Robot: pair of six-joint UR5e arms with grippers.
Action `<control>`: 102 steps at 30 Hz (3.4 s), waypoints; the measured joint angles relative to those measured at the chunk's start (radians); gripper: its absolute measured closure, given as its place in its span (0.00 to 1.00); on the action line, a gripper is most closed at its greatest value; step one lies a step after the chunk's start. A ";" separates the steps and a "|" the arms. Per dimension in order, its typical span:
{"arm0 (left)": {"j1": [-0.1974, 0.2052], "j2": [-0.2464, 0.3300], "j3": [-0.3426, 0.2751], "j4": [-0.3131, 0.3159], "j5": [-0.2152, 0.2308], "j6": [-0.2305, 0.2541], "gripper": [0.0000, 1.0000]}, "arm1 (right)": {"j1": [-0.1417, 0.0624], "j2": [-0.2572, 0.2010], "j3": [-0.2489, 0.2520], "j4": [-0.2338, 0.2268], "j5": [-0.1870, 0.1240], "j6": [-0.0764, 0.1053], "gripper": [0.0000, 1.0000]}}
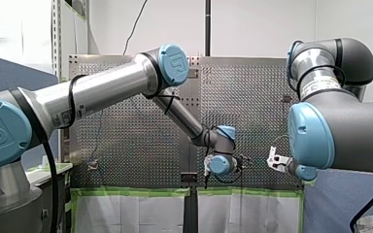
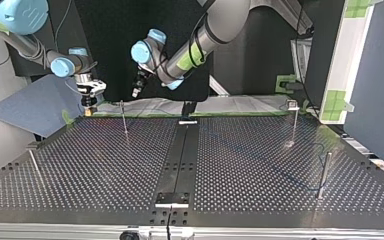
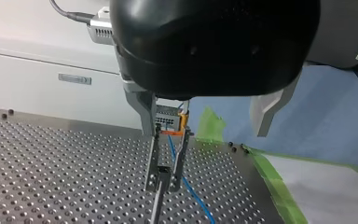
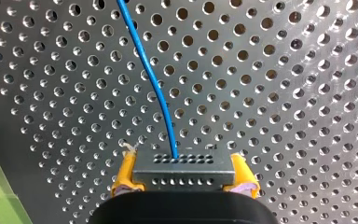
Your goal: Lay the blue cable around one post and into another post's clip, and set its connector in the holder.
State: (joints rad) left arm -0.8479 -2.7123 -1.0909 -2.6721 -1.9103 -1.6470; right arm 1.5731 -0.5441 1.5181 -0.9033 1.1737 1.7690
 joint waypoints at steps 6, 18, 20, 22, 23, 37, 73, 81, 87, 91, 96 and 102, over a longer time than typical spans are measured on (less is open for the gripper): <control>0.002 0.000 -0.038 0.031 -0.039 -0.006 0.00 | -0.003 0.000 0.000 0.002 0.001 -0.002 1.00; 0.042 -0.003 -0.142 0.137 -0.060 -0.048 0.00 | 0.004 0.000 0.007 0.053 0.060 -0.058 1.00; 0.049 -0.003 -0.147 0.143 -0.056 -0.053 0.00 | 0.004 0.000 0.015 0.060 0.070 -0.073 1.00; 0.055 -0.003 -0.148 0.143 -0.053 -0.057 0.00 | 0.005 0.000 0.027 0.062 0.075 -0.089 1.00; 0.057 -0.002 -0.149 0.142 -0.052 -0.058 0.00 | 0.005 0.000 0.032 0.060 0.074 -0.097 1.00; 0.058 -0.002 -0.150 0.121 -0.051 -0.057 0.00 | -0.011 -0.049 0.157 -0.018 -0.016 -0.148 1.00; 0.098 -0.002 -0.147 0.137 -0.038 -0.114 0.15 | -0.008 -0.150 0.247 -0.076 -0.100 -0.138 1.00; 0.096 -0.002 -0.147 0.147 -0.025 -0.129 0.69 | -0.006 -0.150 0.247 -0.077 -0.096 -0.138 1.00; 0.096 -0.002 -0.147 0.148 -0.017 -0.134 0.80 | -0.006 -0.150 0.247 -0.078 -0.095 -0.138 1.00; 0.096 -0.002 -0.147 0.148 -0.016 -0.136 0.86 | -0.006 -0.150 0.247 -0.079 -0.091 -0.138 1.00; 0.096 -0.002 -0.147 0.148 -0.009 -0.142 0.96 | -0.006 -0.150 0.247 -0.079 -0.089 -0.138 1.00; 0.097 -0.002 -0.147 0.147 0.010 -0.150 0.89 | -0.006 -0.150 0.247 -0.079 -0.089 -0.138 1.00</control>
State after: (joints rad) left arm -0.7509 -2.7141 -1.2376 -2.5249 -1.9000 -1.7966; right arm 1.5670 -0.6943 1.7649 -0.9819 1.0846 1.6310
